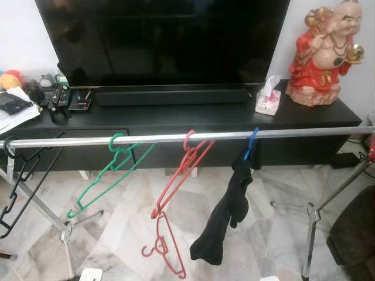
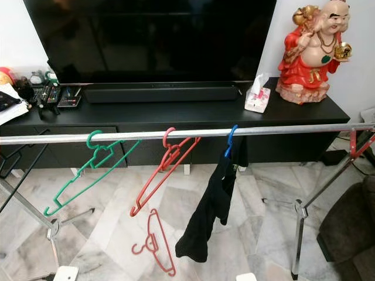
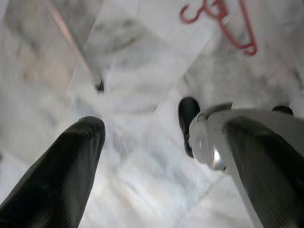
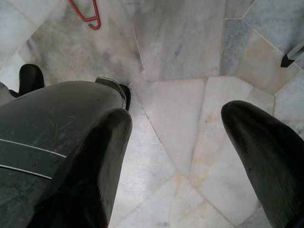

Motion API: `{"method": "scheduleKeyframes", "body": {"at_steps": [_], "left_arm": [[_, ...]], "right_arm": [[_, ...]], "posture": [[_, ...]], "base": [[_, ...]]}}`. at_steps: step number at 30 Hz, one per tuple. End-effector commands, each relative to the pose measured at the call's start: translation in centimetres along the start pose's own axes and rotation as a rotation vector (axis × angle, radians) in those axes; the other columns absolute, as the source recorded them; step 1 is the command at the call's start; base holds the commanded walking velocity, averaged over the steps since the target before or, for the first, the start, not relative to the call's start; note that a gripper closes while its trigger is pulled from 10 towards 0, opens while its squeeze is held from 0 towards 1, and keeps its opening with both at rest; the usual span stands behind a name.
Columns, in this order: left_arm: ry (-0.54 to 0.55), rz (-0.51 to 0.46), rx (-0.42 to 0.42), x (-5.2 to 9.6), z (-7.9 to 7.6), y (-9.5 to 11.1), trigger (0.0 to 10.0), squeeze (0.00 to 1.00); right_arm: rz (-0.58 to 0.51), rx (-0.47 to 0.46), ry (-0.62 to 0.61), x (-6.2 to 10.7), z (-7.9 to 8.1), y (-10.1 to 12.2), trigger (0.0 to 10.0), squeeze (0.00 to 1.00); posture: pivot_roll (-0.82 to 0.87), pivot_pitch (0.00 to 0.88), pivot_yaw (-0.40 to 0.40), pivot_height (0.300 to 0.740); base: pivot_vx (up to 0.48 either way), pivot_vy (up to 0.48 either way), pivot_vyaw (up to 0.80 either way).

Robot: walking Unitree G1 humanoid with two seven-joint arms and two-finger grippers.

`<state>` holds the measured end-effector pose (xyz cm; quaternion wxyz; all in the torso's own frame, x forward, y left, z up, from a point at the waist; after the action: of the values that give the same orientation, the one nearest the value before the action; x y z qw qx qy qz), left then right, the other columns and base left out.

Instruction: Hang hanger

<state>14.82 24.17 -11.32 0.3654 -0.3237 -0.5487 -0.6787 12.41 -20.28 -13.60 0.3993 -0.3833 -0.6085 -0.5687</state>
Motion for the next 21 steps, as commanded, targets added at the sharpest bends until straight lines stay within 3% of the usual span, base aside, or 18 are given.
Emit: {"method": "scheduleKeyframes", "body": {"at_steps": [1,3,8,10,12,16,19,21], "left_arm": [[0.017,0.007,0.043,-0.1,0.1,0.0,10.0,0.0],[0.005,-0.02,0.049,-0.3,-0.3,0.9,10.0,0.0],[0.017,-0.056,0.057,-0.8,-0.3,2.5,10.0,0.0],[0.014,-0.056,0.047,-0.9,-0.4,2.7,10.0,0.0],[0.0,-0.051,-0.013,-1.1,-0.7,3.2,10.0,0.0],[-0.002,-0.068,-0.018,-1.2,-0.8,3.7,10.0,0.0],[-0.006,-0.071,-0.025,-1.3,-1.0,4.1,10.0,0.0],[-0.006,-0.073,-0.028,-1.3,-1.0,4.2,10.0,0.0]], "right_arm": [[0.005,-0.015,0.004,0.0,0.4,-0.4,10.0,0.0],[-0.012,-0.071,-0.012,0.0,0.3,-0.4,10.0,0.0],[-0.043,-0.107,-0.053,0.1,-0.1,-0.1,10.0,0.0],[-0.054,-0.12,-0.064,0.1,-0.1,0.0,10.0,0.0],[-0.069,-0.197,-0.097,0.1,-0.2,0.0,10.0,0.0],[-0.069,-0.224,-0.125,0.1,-0.3,-0.1,10.0,0.0],[-0.076,-0.35,-0.163,0.2,-0.5,-0.4,10.0,0.0],[-0.078,-0.382,-0.169,0.2,-0.4,-0.4,10.0,0.0]], "posture": [[-0.09,0.0,-0.013,0.74],[-0.08,0.0,-0.018,0.74],[-0.08,0.0,-0.022,0.74],[-0.08,0.0,-0.021,0.74],[-0.1,0.0,-0.014,0.74],[-0.1,0.0,-0.015,0.74],[-0.09,0.0,-0.017,0.74],[-0.09,0.0,-0.016,0.74]], "base": [[0.0,0.0,0.0],[0.0,0.0,0.0],[0.0,0.0,0.0],[0.0,0.0,0.0],[0.0,0.0,0.0],[0.0,0.0,0.0],[0.0,0.0,0.0],[0.0,0.0,0.0]]}}
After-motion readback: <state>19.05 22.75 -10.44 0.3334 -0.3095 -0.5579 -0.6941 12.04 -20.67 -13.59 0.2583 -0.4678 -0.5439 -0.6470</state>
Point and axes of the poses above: a point about 5 cm out from each wrist's last joint towards the gripper, its own x axis pointing back from the gripper into the wrist, its own y axis along the axis of the wrist's last joint, z = x × y, the point moved 3 cm from there along -x, pointing out of the wrist towards the gripper, and after that the axes turned 6 degrees about -x, right-handed, at the moved point
